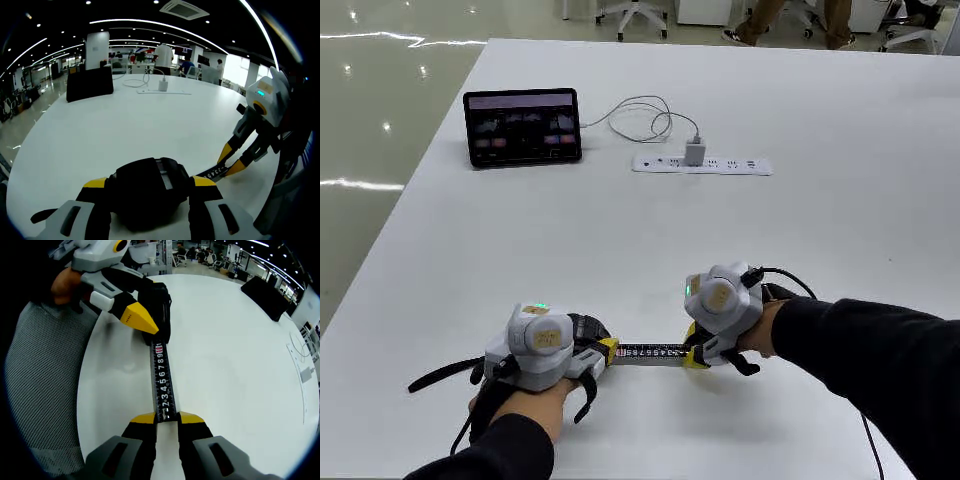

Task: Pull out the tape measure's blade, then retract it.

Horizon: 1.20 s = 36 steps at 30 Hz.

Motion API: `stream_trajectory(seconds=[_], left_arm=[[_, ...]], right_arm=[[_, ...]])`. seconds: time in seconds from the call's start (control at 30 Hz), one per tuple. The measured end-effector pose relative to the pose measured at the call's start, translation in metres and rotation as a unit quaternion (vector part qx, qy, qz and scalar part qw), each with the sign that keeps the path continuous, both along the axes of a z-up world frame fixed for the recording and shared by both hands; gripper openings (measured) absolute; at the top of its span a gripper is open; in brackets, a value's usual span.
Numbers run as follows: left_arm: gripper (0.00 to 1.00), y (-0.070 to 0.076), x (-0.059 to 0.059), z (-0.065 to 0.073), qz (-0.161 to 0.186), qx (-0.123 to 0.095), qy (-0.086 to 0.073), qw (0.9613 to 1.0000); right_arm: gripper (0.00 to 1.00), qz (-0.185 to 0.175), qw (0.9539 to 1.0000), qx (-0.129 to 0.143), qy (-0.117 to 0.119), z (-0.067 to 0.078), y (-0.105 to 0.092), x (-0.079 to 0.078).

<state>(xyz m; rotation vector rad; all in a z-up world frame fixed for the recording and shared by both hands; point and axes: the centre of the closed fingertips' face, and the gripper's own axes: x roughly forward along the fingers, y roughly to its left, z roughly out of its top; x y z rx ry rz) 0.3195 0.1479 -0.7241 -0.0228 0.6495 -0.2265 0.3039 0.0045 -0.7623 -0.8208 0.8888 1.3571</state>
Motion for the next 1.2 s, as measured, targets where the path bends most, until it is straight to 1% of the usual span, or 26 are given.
stream_trajectory(seconds=[0.17,0.23,0.57,0.7,0.8,1.2], left_arm=[[0.59,0.0,0.0,0.0,0.001,-0.001,0.0,1.0],[0.59,0.0,0.0,0.0,0.002,-0.003,0.001,1.0],[0.58,0.001,0.0,0.0,0.003,-0.008,0.004,1.0],[0.58,0.001,0.0,0.0,0.004,-0.01,0.003,0.9999],[0.58,0.001,0.0,0.0,0.003,-0.009,0.004,0.9999],[0.58,0.001,0.0,0.0,0.002,-0.009,0.005,0.9999]], right_arm=[[0.11,-0.004,1.0,0.003,-0.002,0.0,0.003,0.001],[0.11,-0.016,0.9999,0.007,-0.002,0.001,0.006,0.002],[0.11,0.0,1.0,0.002,0.0,0.001,0.009,0.001],[0.11,0.0,1.0,0.004,0.002,0.001,0.011,0.001],[0.11,-0.006,0.9999,0.007,0.006,0.001,0.015,0.001],[0.11,0.004,1.0,0.008,0.002,0.001,0.025,0.0]])
